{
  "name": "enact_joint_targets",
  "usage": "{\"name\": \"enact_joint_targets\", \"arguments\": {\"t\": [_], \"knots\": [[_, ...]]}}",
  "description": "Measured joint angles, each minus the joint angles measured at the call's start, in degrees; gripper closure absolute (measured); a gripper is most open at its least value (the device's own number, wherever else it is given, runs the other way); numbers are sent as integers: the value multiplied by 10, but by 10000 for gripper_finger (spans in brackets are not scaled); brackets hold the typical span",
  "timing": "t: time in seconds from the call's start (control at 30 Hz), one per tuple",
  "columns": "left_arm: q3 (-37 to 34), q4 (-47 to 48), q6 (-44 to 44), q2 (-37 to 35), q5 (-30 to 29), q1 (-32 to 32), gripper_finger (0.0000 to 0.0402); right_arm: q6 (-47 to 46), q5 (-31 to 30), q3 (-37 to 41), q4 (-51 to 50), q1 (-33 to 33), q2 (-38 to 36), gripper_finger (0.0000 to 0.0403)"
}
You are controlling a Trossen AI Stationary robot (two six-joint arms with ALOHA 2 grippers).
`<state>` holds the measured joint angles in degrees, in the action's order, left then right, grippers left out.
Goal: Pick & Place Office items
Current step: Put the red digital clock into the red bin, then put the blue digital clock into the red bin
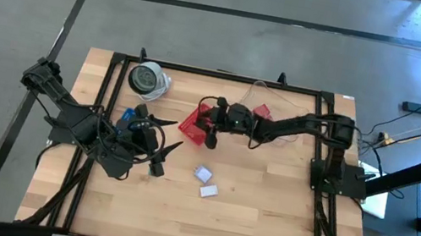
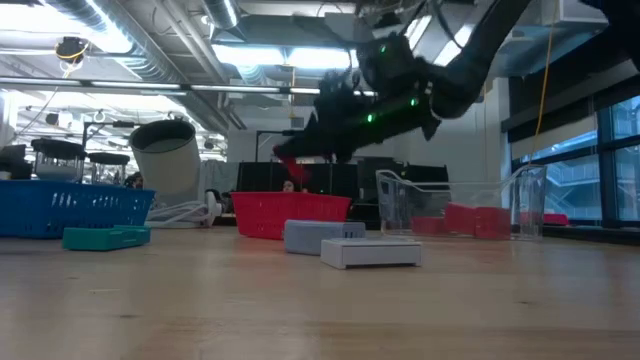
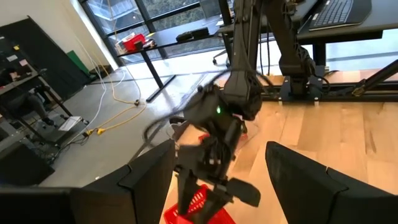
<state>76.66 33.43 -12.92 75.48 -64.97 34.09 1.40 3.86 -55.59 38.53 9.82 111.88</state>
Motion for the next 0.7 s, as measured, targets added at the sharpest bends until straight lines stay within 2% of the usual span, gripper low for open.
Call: {"name": "enact_joint_targets", "arguments": {"t": [0.27,0.47,0.7], "knots": [[0,0,0,0,0,0,153,-16,0,0,18,0,43,234],[0,0,0,0,0,0,153,-27,0,0,19,0,44,231],[0,0,0,0,1,0,153,-48,1,0,8,1,44,193]]}}
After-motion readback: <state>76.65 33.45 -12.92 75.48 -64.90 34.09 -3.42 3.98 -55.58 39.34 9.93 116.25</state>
